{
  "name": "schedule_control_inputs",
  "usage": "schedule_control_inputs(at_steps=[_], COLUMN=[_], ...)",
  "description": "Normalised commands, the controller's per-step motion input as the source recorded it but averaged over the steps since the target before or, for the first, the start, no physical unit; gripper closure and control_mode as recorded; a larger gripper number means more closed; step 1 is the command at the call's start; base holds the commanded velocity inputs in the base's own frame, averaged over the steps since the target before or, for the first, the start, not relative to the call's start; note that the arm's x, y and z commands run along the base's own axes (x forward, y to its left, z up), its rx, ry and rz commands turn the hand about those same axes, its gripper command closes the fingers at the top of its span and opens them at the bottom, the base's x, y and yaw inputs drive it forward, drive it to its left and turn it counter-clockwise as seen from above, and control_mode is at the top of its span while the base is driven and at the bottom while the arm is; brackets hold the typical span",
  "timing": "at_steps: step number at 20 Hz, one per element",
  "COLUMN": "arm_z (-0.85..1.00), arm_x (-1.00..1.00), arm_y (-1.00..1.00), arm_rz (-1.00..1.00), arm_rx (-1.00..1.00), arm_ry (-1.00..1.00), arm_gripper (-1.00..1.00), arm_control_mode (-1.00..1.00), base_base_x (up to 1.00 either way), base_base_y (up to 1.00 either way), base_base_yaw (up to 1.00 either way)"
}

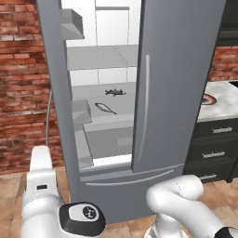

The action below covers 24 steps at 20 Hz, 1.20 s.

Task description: Place the fish on the counter behind the older fish on the same shelf of the fridge to maintain FIFO order. Close the fridge door when finished.

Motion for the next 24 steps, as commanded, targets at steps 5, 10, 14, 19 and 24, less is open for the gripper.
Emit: schedule_control_inputs(at_steps=[5,10,14,19,24], arm_z=[-0.29,-0.27,-0.30,-0.04,-0.15], arm_x=[0.67,0.44,0.65,0.41,0.39], arm_y=[0.05,0.08,0.29,0.17,0.04], arm_rz=[-0.02,-0.01,-0.07,-0.11,-0.12], arm_rx=[-0.01,-0.02,0.00,0.00,0.00], arm_ry=[0.11,0.21,0.22,0.18,0.15], arm_gripper=[-1.00,-1.00,-1.00,-1.00,-1.00], arm_control_mode=[-1.00,-1.00,-1.00,-1.00,-1.00], base_base_x=[0.00,0.00,0.00,0.00,0.00], base_base_y=[0.00,0.00,0.00,0.00,0.00], base_base_yaw=[0.00,0.00,0.00,0.00,0.00])
